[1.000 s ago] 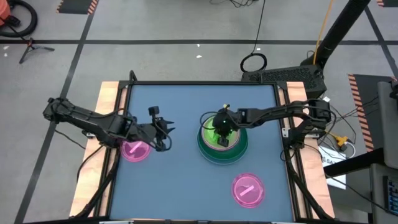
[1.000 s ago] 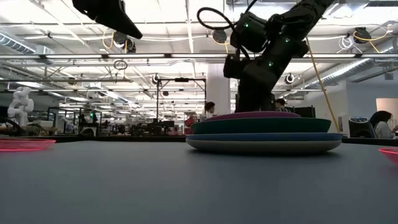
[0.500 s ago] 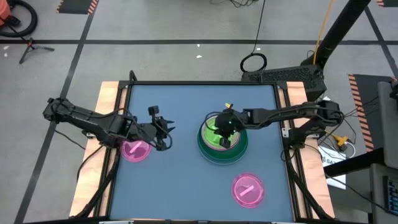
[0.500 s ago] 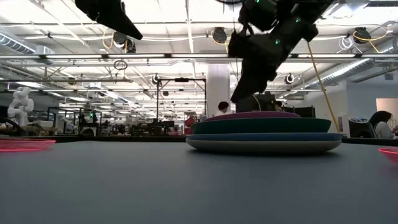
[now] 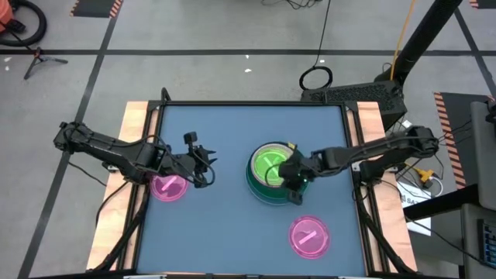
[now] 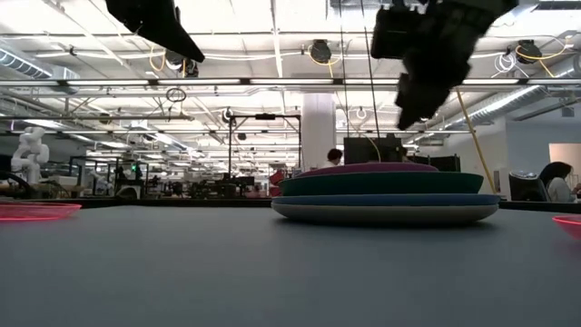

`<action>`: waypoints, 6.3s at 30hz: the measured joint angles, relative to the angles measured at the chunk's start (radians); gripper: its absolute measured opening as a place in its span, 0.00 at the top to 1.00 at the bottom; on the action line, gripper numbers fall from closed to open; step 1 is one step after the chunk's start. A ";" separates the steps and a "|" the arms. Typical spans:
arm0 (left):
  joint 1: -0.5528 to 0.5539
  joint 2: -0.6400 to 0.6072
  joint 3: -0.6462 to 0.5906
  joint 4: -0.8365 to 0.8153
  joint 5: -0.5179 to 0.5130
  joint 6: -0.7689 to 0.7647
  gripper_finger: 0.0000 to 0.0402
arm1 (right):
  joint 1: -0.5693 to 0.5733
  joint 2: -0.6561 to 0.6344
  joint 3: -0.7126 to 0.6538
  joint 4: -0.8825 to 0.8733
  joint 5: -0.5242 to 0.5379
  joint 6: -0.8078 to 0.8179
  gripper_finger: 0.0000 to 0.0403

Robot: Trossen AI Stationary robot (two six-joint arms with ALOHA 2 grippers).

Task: Stack plastic plates
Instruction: Stack the bottom light pink plate on top of the light green plate, then stack the light pink plate on top of the light pink plate

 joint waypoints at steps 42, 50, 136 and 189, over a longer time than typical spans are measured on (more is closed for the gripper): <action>0.000 0.000 0.000 0.001 0.000 -0.015 0.73 | 0.403 0.171 0.013 -0.295 0.030 0.310 0.63; 0.000 0.000 0.000 0.004 0.000 -0.014 0.73 | 0.402 0.171 -0.078 -0.133 0.030 0.327 0.63; 0.000 0.000 0.001 -0.016 0.000 -0.014 0.73 | -0.537 0.163 0.254 -0.313 -0.237 -0.156 1.00; -0.009 0.000 0.001 -0.020 0.008 -0.194 0.73 | -0.184 0.163 0.226 -0.028 -0.097 -0.455 0.77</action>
